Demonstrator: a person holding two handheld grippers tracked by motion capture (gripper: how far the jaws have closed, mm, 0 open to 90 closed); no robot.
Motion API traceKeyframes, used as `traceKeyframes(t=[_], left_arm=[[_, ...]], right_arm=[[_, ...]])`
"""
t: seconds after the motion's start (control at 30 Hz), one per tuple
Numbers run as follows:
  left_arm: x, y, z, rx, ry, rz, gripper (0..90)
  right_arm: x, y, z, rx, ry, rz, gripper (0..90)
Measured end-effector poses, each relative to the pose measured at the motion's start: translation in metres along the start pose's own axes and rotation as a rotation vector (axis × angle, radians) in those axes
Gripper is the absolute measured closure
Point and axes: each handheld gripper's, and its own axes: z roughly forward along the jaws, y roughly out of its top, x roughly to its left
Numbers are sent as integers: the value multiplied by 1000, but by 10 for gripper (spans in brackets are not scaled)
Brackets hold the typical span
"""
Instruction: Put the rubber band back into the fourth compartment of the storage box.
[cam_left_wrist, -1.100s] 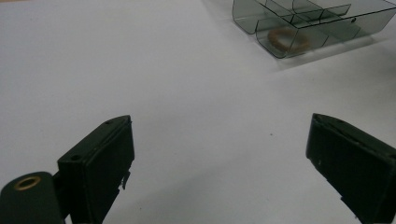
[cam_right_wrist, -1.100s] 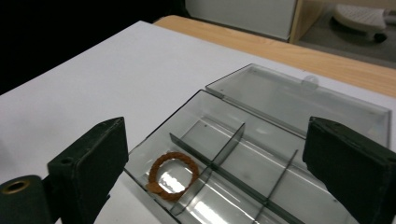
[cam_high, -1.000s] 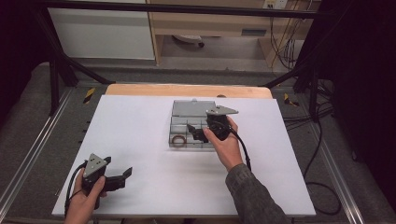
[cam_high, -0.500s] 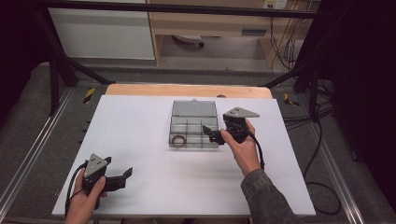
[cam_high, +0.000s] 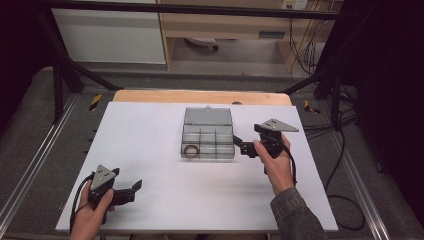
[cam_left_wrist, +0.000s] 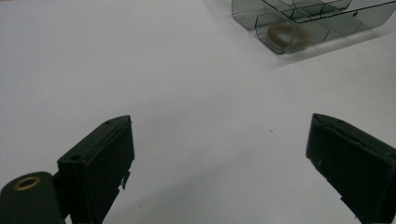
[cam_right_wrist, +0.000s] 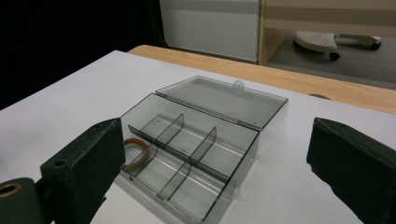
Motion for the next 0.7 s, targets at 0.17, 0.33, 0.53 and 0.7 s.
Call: traceKeyframes(t=[0.17, 0.33, 0.53, 0.7], left_arm=[[0, 0, 0, -1, 0, -1, 75], [0, 0, 0, -1, -1, -1, 75], [0, 0, 0, 0, -1, 0, 75], [0, 0, 0, 2, 0, 0, 75]], right_arm=[[-9, -6, -12, -21, -6, 16, 47], [-17, -13, -24, -32, -18, 20, 47], [-23, -22, -38, -46, -22, 32, 47], [-29, -30, -47, -54, -30, 49, 48]])
